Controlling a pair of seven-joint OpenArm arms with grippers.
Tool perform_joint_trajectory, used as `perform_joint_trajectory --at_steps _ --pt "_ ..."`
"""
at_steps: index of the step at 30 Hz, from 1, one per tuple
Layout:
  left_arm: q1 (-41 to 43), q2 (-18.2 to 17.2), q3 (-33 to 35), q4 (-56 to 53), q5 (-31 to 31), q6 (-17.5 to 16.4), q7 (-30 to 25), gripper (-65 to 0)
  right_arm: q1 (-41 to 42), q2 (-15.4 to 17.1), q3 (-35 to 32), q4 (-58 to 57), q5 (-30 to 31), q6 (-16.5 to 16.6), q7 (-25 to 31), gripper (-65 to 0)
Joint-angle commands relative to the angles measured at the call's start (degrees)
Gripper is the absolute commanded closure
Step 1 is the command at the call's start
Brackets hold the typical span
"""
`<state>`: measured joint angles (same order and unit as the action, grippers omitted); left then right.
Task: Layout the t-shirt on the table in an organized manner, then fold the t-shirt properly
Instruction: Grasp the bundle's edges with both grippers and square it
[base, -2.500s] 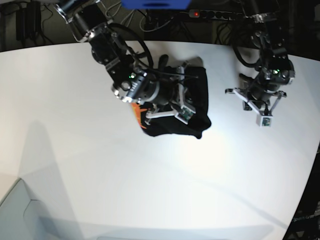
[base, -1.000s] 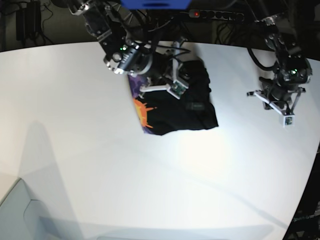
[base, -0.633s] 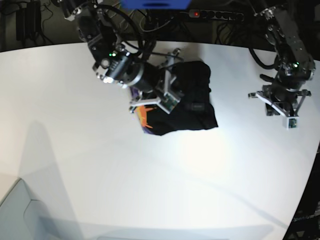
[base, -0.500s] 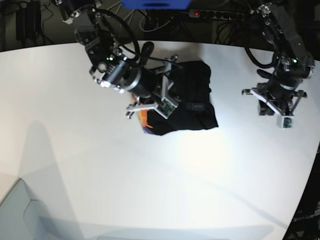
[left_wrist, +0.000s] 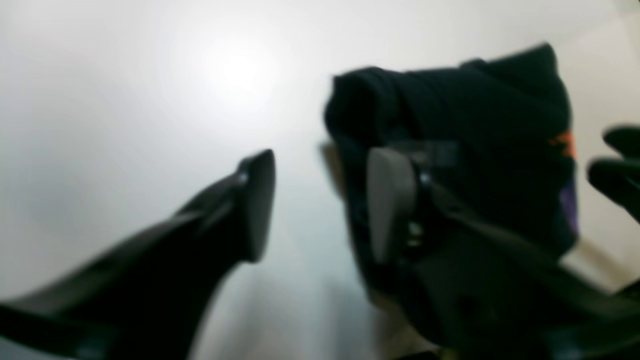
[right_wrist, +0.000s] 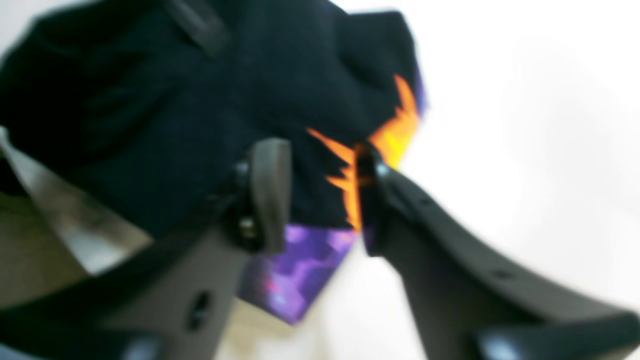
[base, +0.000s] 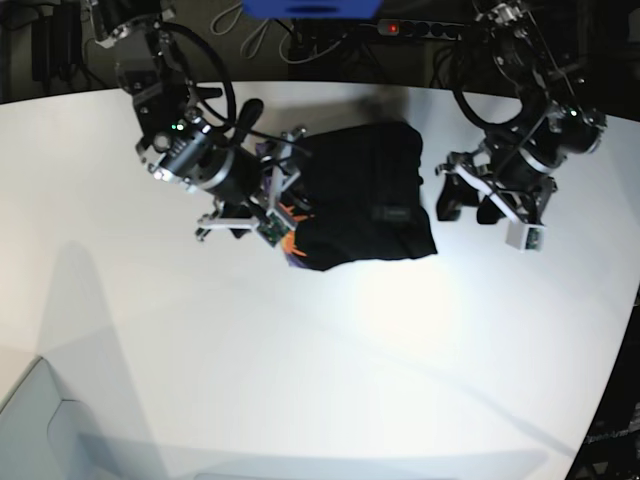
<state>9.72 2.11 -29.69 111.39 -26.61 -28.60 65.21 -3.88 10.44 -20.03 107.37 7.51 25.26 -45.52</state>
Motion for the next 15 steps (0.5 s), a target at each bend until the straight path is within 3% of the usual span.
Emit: perform_joint_trajectory --at_steps 1,5,15 --pt "-0.26 -0.39 0.29 1.00 -0.77 -0.19 -1.08 -46.6 0.49 -0.19 1.26 1.59 0.62 0.28 1.60 -29.0" --pt "1.32 -0.13 0.64 0.83 -0.77 -0.19 -1.43 -65.0 -1.53 -0.55 6.27 2.91 0.62 0.28 1.96 -32.7" --pt "-0.88 1.19 0.55 -9.37 -1.57 -0.28 -1.78 -65.0 -1.88 0.51 8.30 3.79 0.62 0.28 1.69 -32.6"
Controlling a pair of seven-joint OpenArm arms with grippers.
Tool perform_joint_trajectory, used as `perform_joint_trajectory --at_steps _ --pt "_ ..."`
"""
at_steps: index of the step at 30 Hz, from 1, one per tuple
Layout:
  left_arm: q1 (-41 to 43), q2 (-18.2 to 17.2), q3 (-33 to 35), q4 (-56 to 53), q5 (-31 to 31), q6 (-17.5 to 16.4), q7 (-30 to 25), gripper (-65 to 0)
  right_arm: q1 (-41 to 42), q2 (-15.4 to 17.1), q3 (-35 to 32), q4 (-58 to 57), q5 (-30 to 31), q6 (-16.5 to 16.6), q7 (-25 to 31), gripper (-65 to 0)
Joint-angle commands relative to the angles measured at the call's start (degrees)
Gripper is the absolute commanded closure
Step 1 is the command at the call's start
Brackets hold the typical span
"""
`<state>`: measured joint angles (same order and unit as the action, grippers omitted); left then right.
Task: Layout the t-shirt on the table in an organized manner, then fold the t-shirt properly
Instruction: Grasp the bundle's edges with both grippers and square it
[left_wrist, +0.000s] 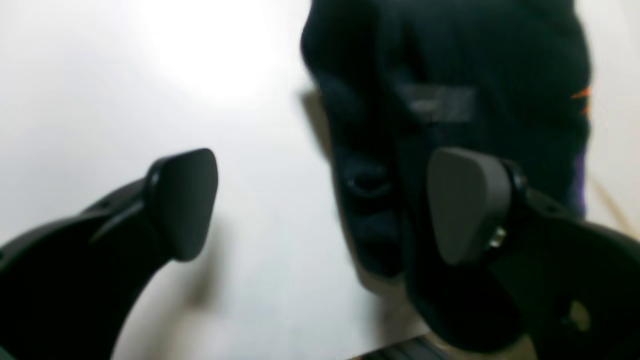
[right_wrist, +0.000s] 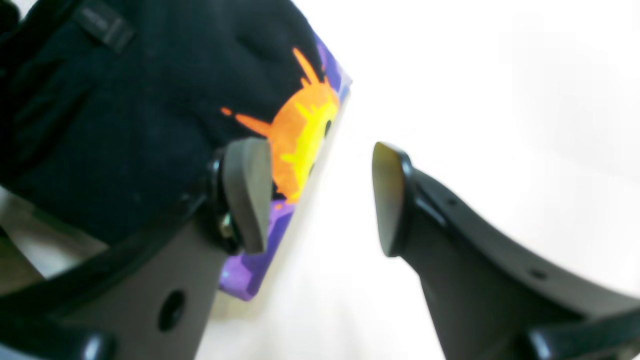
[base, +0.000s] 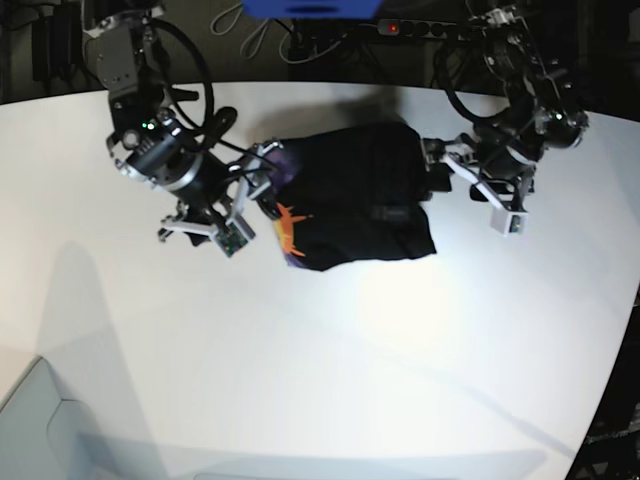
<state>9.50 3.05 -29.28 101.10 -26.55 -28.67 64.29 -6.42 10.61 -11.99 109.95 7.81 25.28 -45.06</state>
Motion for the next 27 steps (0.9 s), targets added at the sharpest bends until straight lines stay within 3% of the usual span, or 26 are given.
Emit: perform_joint_trajectory --at_steps 1,6,20,27 --pt "-0.75 0.78 -0.13 -0.04 -2.25 -0.21 -0.86 -65.0 0.22 0.51 0.25 1.21 0.32 0.26 1.23 -32.5" --pt "-2.16 1.13 0.66 -4.26 -5.94 0.23 -0.86 -65.0 -1.28 0.51 0.25 2.00 0.32 0.26 1.50 -32.5" --pt "-4.18 1.21 2.86 -7.60 -6.11 0.49 -0.95 -65.0 -3.21 0.42 1.04 2.88 0.32 0.26 1.32 -32.5" --pt "-6.64 1.21 2.86 -15.96 -5.50 0.49 -1.30 -65.0 -3.56 0.42 1.40 3.06 0.32 0.26 1.41 -32.5"
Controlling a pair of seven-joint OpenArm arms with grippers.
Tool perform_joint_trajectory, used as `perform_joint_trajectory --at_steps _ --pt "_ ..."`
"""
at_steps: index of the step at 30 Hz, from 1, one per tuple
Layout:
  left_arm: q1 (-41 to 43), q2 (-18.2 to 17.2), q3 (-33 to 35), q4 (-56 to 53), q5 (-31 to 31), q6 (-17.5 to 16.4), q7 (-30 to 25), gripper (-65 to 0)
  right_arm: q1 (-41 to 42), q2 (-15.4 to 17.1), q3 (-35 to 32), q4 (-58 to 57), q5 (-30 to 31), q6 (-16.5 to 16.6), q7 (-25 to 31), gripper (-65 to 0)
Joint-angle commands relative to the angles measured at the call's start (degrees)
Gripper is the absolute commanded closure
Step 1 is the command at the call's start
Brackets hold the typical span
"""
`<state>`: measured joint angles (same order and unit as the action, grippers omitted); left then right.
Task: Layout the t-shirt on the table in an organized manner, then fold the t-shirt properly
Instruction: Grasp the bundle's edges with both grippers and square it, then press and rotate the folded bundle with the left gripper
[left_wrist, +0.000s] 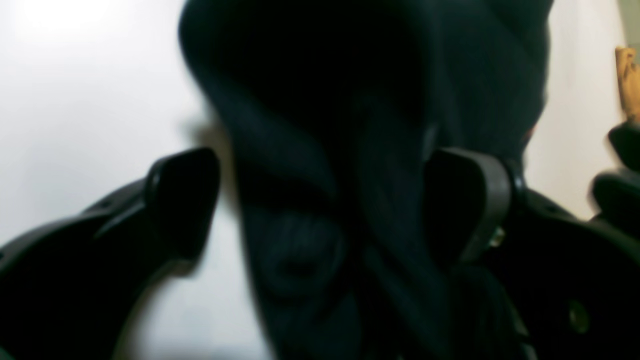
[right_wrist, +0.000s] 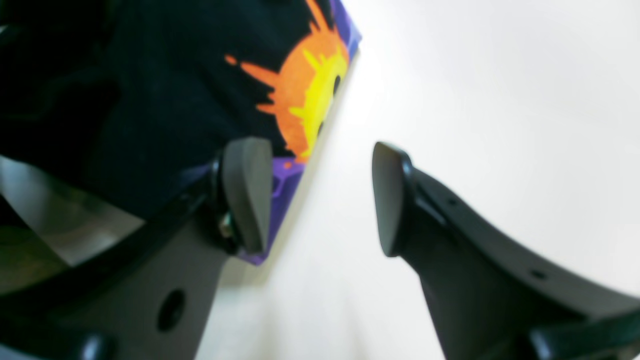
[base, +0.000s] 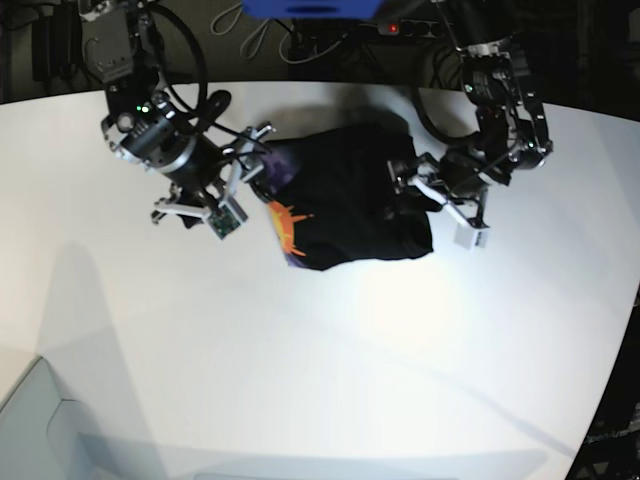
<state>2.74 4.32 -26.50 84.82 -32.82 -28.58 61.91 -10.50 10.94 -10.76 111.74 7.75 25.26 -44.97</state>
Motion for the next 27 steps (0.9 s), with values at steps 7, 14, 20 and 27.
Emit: perform_joint_trajectory --at_steps 7,14,20,27 --pt "-0.68 -1.11 4.22 -3.80 0.77 0.23 -3.84 -61.5 0.35 0.80 5.80 2.32 0.38 0.28 1.15 -32.5" --pt "-4.02 -4.01 11.25 -6.35 2.01 0.49 -6.22 -8.3 0.35 0.80 12.65 2.41 0.38 0.28 1.15 -32.5" --pt "-12.46 -7.00 20.04 -14.88 6.22 0.31 -6.22 -0.1 -0.44 0.80 20.13 2.41 0.38 0.28 1.23 -32.5" --pt "-27.40 -11.48 46.24 -18.49 10.01 -0.30 -6.92 -0.1 -2.38 0.80 25.75 2.32 0.38 0.28 1.41 -32.5"
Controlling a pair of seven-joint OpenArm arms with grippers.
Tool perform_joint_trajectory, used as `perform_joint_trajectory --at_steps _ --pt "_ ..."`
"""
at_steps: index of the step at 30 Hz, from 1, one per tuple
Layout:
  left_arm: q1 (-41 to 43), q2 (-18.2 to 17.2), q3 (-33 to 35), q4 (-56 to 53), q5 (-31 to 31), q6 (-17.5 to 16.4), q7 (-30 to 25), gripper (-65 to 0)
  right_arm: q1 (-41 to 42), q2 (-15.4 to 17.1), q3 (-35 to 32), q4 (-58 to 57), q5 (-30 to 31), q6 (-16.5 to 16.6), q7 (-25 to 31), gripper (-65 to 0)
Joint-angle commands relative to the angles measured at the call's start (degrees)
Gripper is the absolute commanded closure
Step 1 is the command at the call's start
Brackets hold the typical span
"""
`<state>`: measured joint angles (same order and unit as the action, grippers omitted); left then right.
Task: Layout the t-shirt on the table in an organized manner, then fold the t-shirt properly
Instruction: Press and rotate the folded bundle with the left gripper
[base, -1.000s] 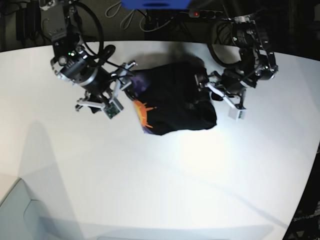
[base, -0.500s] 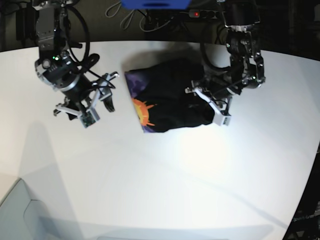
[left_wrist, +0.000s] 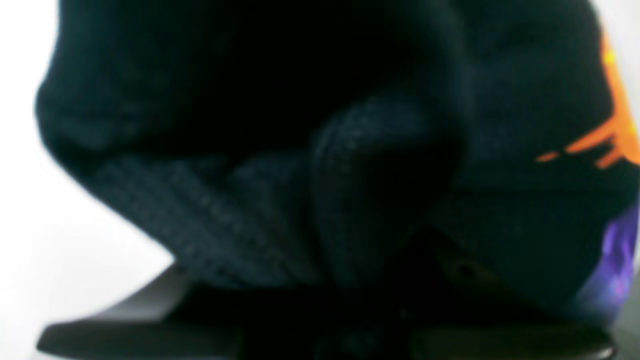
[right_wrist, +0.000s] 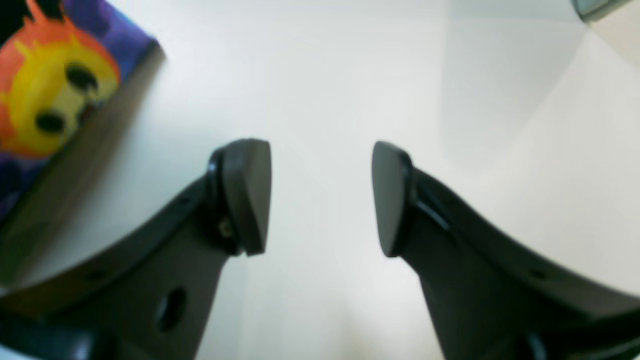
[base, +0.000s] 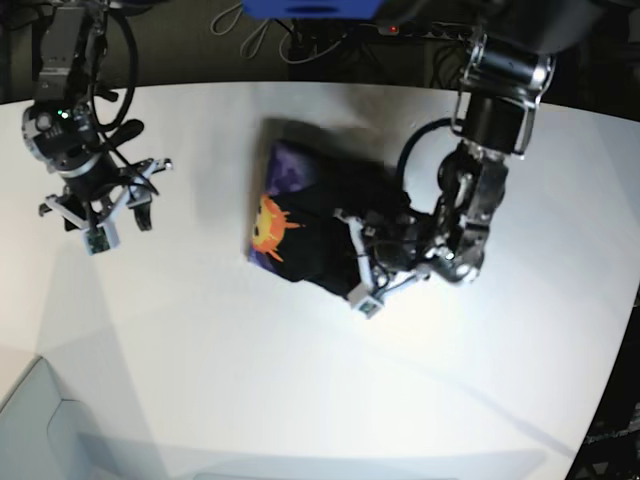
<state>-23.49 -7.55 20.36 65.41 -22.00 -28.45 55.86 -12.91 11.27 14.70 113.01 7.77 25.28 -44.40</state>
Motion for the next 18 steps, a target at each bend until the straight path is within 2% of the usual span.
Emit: perform_joint_trajectory --at_steps 1,5,9,14,18 --pt "-3.64 0.12 4.39 0.92 -0.02 -0.43 -0.87 -0.1 -0.24 0.47 0.82 1.05 0.36 0.26 0.84 -32.5" --pt "-11.20 0.65 20.56 0.83 4.02 -0.43 -1.04 -0.1 -0.76 0.38 3.10 1.05 0.45 0.26 0.84 -32.5" --pt "-14.36 3.73 30.94 0.75 8.59 -0.43 -5.61 -0.2 -0.85 0.21 5.30 1.05 0.45 0.26 0.67 -32.5" --pt "-14.80 8.21 36.30 -4.35 16.24 -1.14 -10.89 -0.2 -1.91 0.21 7.76 1.05 0.45 0.26 0.75 -32.5" --pt "-14.71 12.87 36.39 -11.82 23.19 -7.29 -15.28 -0.5 -2.43 0.12 8.99 1.05 0.45 0.26 0.58 -32.5"
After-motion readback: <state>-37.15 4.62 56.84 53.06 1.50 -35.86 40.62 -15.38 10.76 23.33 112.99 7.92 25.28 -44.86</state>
